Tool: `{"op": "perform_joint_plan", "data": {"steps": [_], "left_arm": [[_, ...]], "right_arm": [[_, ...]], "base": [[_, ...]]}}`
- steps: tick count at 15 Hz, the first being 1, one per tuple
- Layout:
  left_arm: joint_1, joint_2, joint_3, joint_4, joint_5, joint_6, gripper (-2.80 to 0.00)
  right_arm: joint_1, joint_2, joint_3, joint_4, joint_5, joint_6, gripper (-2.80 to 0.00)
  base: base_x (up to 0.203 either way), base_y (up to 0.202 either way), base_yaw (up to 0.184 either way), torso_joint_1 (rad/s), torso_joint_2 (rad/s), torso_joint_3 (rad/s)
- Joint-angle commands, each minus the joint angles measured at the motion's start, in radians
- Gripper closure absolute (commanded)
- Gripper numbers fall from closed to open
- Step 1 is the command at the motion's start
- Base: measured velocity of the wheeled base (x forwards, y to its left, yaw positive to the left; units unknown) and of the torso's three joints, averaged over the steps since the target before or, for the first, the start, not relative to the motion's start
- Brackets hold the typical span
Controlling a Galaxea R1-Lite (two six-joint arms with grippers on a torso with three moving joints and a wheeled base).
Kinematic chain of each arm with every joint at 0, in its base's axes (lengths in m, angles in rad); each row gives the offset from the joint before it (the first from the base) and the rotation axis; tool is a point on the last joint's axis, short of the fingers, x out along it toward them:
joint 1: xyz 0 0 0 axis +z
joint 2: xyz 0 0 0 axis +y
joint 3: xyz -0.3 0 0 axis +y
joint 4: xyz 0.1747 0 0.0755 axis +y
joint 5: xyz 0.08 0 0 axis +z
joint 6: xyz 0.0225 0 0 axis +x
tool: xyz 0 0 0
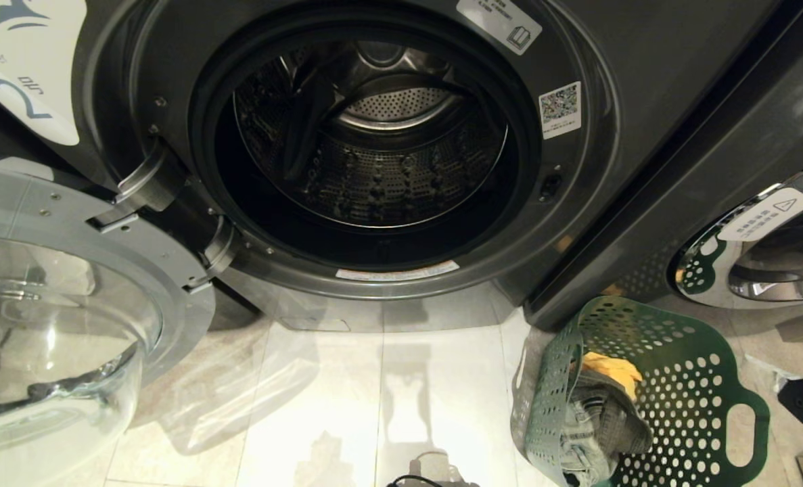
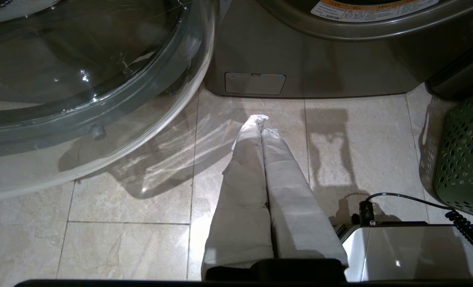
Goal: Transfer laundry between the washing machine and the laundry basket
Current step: Close the washing machine door with the left hand
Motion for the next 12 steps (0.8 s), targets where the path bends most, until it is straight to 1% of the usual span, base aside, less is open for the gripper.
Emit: {"op": "perform_joint_plan", "data": {"steps": [1, 3, 6, 9, 10, 11, 12], "left_arm": [[0.000, 0.002, 0.000, 0.000, 0.000, 0.000, 0.00], [0.000, 0.002, 0.000, 0.000, 0.000, 0.000, 0.00], [0.000, 0.002, 0.000, -0.002, 0.000, 0.000, 0.00], [0.000, 0.002, 0.000, -0.002, 0.000, 0.000, 0.00], [0.000, 0.002, 0.000, -0.002, 0.000, 0.000, 0.00], [0.000, 0.002, 0.000, -0.002, 0.000, 0.000, 0.00], [0.000, 0.002, 0.000, -0.002, 0.000, 0.000, 0.00]], "right_arm": [[0.078, 0.034, -0.042, -0.005, 0.064, -0.001, -2.80], [0.111, 0.035, -0.043, -0.032, 0.069, -0.002, -2.80], [0.111, 0.055, -0.040, -0.035, 0.067, -0.009, -2.80], [0.111, 0.032, -0.106, -0.030, 0.038, -0.016, -2.80], [0.110, 0.012, -0.107, -0.028, 0.021, -0.031, -2.80], [0.110, -0.010, -0.091, -0.027, 0.016, -0.037, -2.80], [0.108, -0.038, -0.043, -0.027, 0.014, -0.039, -2.80]], "base": [[0.000, 0.000, 0.000, 0.000, 0.00, 0.000], [0.000, 0.000, 0.000, 0.000, 0.00, 0.000], [0.000, 0.000, 0.000, 0.000, 0.00, 0.000], [0.000, 0.000, 0.000, 0.000, 0.00, 0.000], [0.000, 0.000, 0.000, 0.000, 0.00, 0.000], [0.000, 0.000, 0.000, 0.000, 0.00, 0.000], [0.000, 0.000, 0.000, 0.000, 0.00, 0.000]]}}
